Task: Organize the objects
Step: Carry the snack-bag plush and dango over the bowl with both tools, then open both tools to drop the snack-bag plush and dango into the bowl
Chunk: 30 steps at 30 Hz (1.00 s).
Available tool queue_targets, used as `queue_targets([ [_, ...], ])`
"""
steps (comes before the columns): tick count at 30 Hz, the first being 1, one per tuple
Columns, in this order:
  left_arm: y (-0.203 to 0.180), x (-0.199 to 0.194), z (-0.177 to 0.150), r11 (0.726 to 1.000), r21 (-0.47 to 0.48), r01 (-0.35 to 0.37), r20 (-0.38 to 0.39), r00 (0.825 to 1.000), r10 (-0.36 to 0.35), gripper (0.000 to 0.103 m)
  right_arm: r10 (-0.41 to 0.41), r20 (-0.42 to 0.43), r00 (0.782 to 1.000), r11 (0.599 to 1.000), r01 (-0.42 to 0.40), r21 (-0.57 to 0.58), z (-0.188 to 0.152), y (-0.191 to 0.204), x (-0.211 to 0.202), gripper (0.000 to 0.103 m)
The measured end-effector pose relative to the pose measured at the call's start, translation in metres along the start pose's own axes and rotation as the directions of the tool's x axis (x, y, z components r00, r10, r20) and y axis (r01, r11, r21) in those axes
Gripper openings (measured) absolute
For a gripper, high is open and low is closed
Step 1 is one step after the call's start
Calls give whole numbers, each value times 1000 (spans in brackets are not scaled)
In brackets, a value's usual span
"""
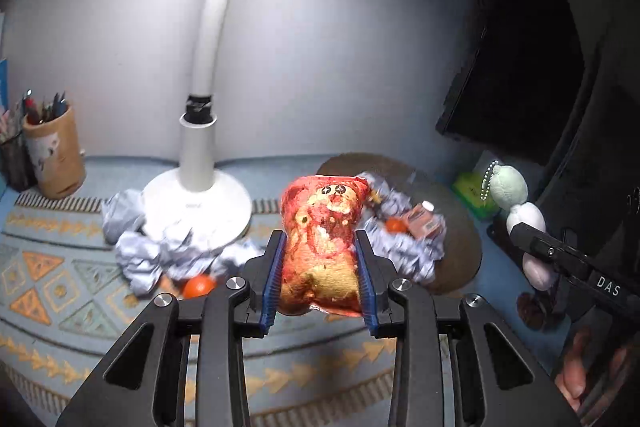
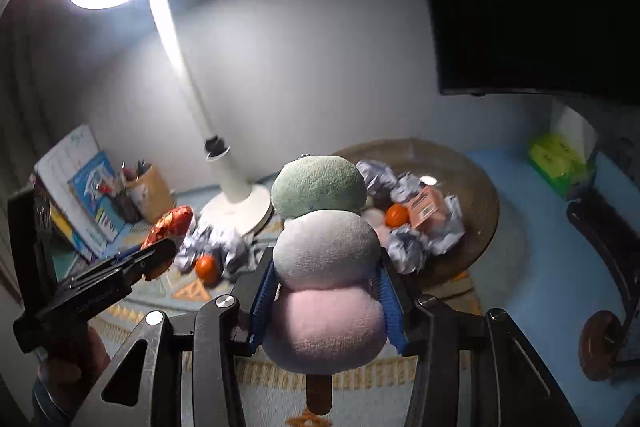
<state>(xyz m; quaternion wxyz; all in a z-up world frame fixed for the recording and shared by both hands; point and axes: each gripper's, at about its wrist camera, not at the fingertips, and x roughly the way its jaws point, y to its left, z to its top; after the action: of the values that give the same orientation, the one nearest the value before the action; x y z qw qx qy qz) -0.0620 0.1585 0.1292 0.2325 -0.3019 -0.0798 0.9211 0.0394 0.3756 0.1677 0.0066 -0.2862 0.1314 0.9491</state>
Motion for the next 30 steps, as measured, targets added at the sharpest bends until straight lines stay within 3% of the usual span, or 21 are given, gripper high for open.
queue_targets([
  [5, -27, 57, 34, 994, -45, 102, 40, 994, -101, 30, 7, 58, 998, 991, -14, 129, 49, -36, 25, 45],
  [9, -38, 102, 38, 986, -37, 164, 35, 986, -162, 30, -6, 84, 996, 991, -5, 131, 69, -49, 55, 45],
  [12, -31, 131, 34, 968, -97, 230, 3, 973, -231, 30, -18, 79, 997, 994, 9, 112, 70, -55, 80, 46],
  [16, -41, 148, 24, 985, -3, 170, -13, 985, -170, 32, 2, 34, 999, 990, -7, 142, 63, -69, 109, 47],
  [17, -45, 148, 22, 988, 26, 152, -8, 988, -152, 35, 13, 14, 1000, 987, -15, 161, 61, -73, 115, 50],
  [18, -48, 148, 20, 987, 50, 151, 0, 988, -152, 47, 26, -9, 1000, 983, -24, 182, 59, -78, 119, 58],
  [19, -49, 148, 20, 986, 60, 154, 1, 988, -154, 71, 53, -22, 998, 979, -48, 200, 58, -82, 122, 62],
  [21, -47, 144, 20, 987, 34, 155, 11, 988, -156, 102, 100, -6, 995, 968, -96, 230, 56, -92, 122, 63],
  [23, -42, 137, 21, 981, 7, 193, 52, 980, -193, 102, 109, 10, 994, 962, -108, 250, 54, -98, 118, 63],
  [30, -31, 121, 35, 978, -24, 207, 73, 976, -205, 102, 128, 28, 991, 965, -131, 227, 48, -94, 116, 63],
])
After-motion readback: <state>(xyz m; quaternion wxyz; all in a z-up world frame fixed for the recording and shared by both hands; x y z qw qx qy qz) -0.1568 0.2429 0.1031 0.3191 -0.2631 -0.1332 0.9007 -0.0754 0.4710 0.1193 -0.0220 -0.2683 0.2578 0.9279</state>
